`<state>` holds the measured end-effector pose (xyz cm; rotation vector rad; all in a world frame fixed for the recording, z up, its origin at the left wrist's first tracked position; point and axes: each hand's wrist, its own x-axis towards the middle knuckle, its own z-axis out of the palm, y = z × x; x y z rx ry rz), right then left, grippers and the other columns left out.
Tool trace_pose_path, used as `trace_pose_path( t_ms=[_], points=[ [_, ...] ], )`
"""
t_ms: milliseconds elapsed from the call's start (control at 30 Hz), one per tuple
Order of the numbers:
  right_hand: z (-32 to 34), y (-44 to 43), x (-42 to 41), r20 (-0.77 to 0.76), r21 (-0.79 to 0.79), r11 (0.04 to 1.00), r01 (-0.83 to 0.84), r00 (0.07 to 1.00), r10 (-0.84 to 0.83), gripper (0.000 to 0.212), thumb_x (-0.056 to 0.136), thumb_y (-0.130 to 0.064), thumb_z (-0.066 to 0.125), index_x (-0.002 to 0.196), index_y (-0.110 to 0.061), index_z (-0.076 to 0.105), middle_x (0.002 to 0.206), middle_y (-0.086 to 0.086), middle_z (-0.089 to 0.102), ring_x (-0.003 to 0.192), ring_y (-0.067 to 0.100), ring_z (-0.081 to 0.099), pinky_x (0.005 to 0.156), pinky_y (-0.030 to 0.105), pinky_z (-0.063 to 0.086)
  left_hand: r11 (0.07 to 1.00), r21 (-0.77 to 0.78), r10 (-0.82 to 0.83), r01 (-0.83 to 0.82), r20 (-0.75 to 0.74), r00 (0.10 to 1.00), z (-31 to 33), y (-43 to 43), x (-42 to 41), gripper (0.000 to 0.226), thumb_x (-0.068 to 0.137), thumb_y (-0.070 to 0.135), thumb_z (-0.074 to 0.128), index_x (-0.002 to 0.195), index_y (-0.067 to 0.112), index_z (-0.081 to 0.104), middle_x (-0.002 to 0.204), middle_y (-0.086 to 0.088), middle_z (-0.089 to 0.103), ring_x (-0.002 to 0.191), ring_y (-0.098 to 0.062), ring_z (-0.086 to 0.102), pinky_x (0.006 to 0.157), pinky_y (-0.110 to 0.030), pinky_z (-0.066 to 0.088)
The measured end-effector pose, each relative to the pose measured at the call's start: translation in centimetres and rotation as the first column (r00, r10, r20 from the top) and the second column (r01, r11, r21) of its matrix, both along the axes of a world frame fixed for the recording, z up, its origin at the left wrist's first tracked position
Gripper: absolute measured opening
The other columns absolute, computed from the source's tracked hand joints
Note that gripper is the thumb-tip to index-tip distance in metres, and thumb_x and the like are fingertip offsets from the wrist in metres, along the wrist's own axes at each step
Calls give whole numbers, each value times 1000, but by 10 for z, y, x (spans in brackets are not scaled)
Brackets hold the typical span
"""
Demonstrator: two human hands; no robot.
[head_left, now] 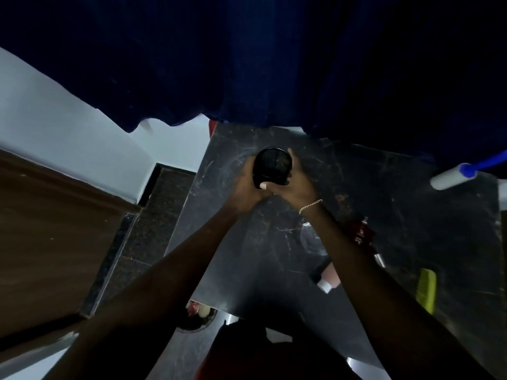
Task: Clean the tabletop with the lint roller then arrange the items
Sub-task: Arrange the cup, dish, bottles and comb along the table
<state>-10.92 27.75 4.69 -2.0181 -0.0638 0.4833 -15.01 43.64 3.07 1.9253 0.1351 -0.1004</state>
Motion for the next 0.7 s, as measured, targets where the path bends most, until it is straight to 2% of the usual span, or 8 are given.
trace_pose_path(
  t_ms=[100, 200, 300, 333, 433, 500, 600, 700],
  points=[
    [-15, 38, 22, 8, 19, 999, 29, 1000, -30, 108, 48, -54, 86, 140, -31, 34, 130, 0, 63, 118, 16, 61, 100, 43, 53, 998, 69, 7, -8, 19, 1000, -14, 37, 21, 91, 74, 18, 88, 150, 22, 39, 141, 3, 61, 125, -8, 61, 101, -23, 52],
    [-25, 74, 44, 41, 2, 1000, 30, 999, -30, 99, 53, -48, 86, 136, -30, 37, 128, -1, 62, 117, 17, 61, 100, 41, 52, 989, 141, 42, -46, 32, 999, -28, 67, 44, 88, 77, 23, 87, 149, 28, 36, 129, 8, 67, 110, 6, 65, 92, -20, 55],
    [-38, 99, 67, 82, 11, 1000, 14, 997, -14, 99, 61, -39, 87, 142, -27, 32, 135, 1, 58, 119, 14, 57, 95, 17, 48, 982, 178, 50, -59, 53, 997, -43, 92, 68, 87, 78, 40, 82, 149, 37, 32, 133, 6, 68, 115, -12, 68, 94, -35, 59],
    [-43, 106, 74, 91, 16, 1000, 5, 996, -6, 100, 63, -37, 87, 144, -26, 30, 138, 2, 56, 122, 15, 55, 96, 18, 47, 982, 175, 59, -70, 67, 996, -48, 99, 75, 87, 78, 42, 82, 149, 40, 33, 136, 7, 65, 119, -13, 66, 97, -36, 58],
    [-55, 123, 91, 91, 44, 999, -30, 996, 26, 101, 67, -30, 87, 147, -22, 27, 142, 5, 51, 129, 21, 51, 108, 39, 45, 981, 169, 82, -100, 108, 991, -58, 115, 91, 90, 78, 43, 83, 148, 59, 27, 144, 12, 58, 124, 4, 58, 98, -16, 52],
    [-62, 132, 99, 92, 41, 999, -28, 995, 24, 99, 67, -28, 87, 146, -21, 28, 141, 5, 52, 128, 22, 51, 108, 38, 44, 983, 149, 92, -108, 106, 990, -64, 122, 98, 90, 80, 42, 82, 142, 67, 22, 144, 13, 57, 120, 11, 56, 93, -4, 45],
    [-69, 141, 105, 77, 22, 999, -24, 997, 23, 98, 68, -28, 87, 146, -20, 28, 140, 6, 52, 127, 22, 51, 107, 38, 45, 985, 134, 97, -106, 71, 993, -73, 130, 104, 89, 83, 35, 81, 151, 51, 26, 140, 9, 61, 111, 6, 58, 86, -1, 43],
    [-74, 147, 109, 79, 13, 1000, -16, 997, 15, 97, 67, -26, 87, 145, -17, 30, 139, 8, 51, 126, 24, 52, 107, 42, 46, 985, 146, 82, -91, 69, 994, -81, 137, 109, 91, 83, 27, 81, 157, 33, 28, 138, -1, 65, 114, -5, 58, 80, 4, 43]
  ],
)
